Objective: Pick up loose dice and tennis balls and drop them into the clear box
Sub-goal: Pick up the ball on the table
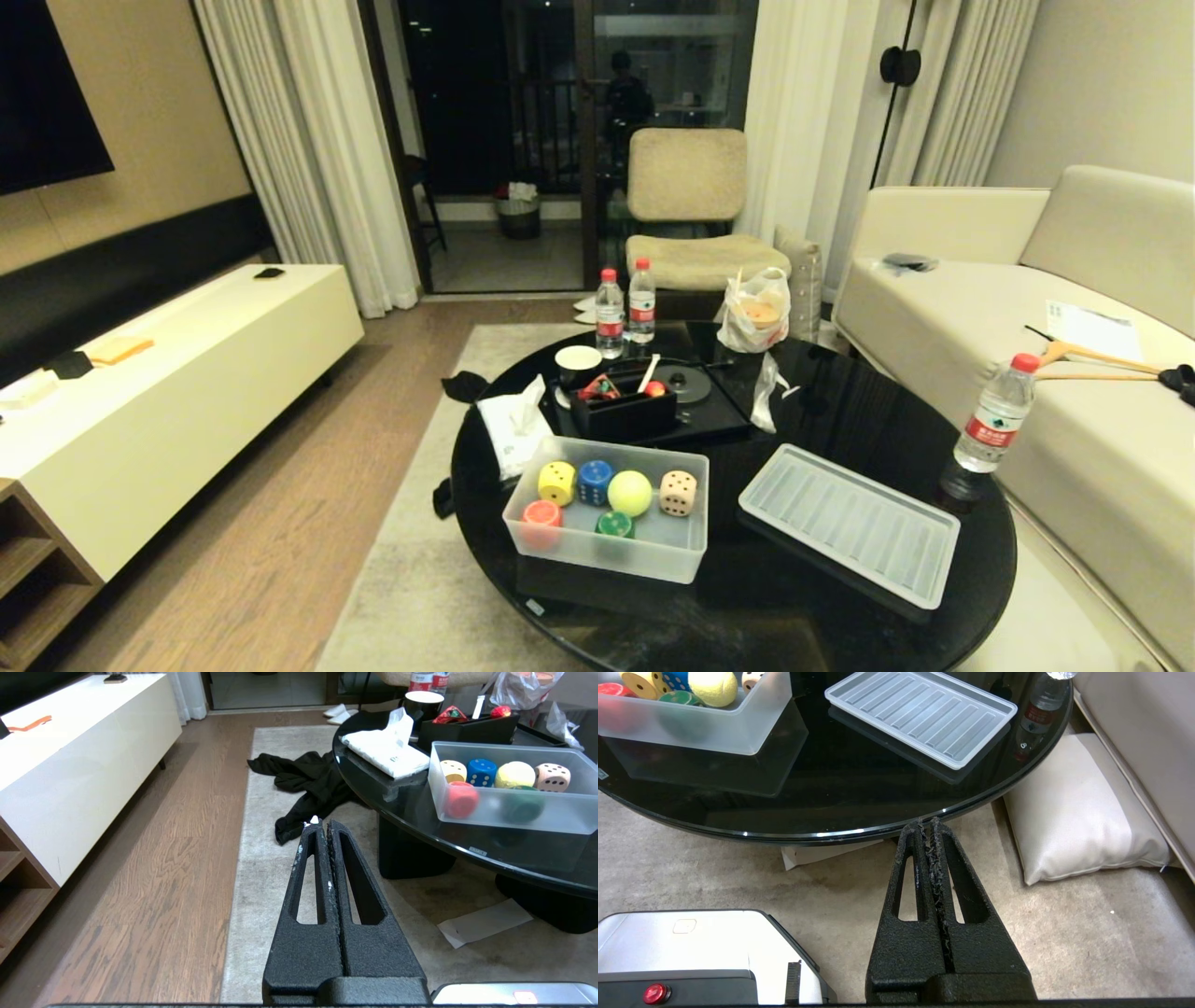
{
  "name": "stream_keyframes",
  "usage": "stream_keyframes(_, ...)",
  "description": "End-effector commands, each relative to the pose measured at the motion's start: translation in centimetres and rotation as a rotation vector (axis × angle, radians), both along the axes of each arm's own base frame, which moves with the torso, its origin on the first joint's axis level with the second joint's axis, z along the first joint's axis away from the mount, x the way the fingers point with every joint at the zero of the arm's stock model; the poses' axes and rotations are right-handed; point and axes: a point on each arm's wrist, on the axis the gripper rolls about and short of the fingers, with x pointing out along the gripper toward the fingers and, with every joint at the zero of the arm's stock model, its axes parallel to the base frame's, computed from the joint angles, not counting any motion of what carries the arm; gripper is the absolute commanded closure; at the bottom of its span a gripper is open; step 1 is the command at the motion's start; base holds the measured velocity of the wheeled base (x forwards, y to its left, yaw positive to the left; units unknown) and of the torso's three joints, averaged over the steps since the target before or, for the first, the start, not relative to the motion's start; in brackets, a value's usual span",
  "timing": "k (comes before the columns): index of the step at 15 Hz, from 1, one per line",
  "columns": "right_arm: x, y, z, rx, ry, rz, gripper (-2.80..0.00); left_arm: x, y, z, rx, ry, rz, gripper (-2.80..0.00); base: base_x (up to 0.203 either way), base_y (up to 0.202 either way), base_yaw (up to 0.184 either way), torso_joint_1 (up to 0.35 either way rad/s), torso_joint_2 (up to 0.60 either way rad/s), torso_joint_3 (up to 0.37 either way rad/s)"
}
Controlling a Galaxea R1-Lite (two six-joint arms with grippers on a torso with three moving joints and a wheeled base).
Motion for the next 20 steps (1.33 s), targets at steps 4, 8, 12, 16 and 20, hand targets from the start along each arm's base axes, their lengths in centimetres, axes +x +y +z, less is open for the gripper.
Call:
stream_keyframes(4,0.1,0.0,-0.1,0.004,0.020,-0.015,0.00,0.0,0.0,0.0,0.000,0.001,0.000,0.00,0.000,0.000,0.000,0.000,0.00,0.000)
stream_keyframes(8,0.1,0.0,-0.1,0.003,0.018,-0.017,0.00,0.0,0.0,0.0,0.000,0.001,0.000,0.00,0.000,0.000,0.000,0.000,0.00,0.000)
stream_keyframes(12,0.1,0.0,-0.1,0.021,0.017,-0.031,0.00,0.0,0.0,0.0,0.000,0.001,0.000,0.00,0.000,0.000,0.000,0.000,0.00,0.000)
stream_keyframes(16,-0.5,0.0,-0.1,0.006,-0.062,0.045,0.00,0.0,0.0,0.0,0.000,0.001,0.000,0.00,0.000,0.000,0.000,0.000,0.00,0.000)
stream_keyframes(20,-1.7,-0.1,-0.3,0.003,-0.215,0.049,0.00,0.0,0.0,0.0,0.000,0.001,0.000,0.00,0.000,0.000,0.000,0.000,0.00,0.000)
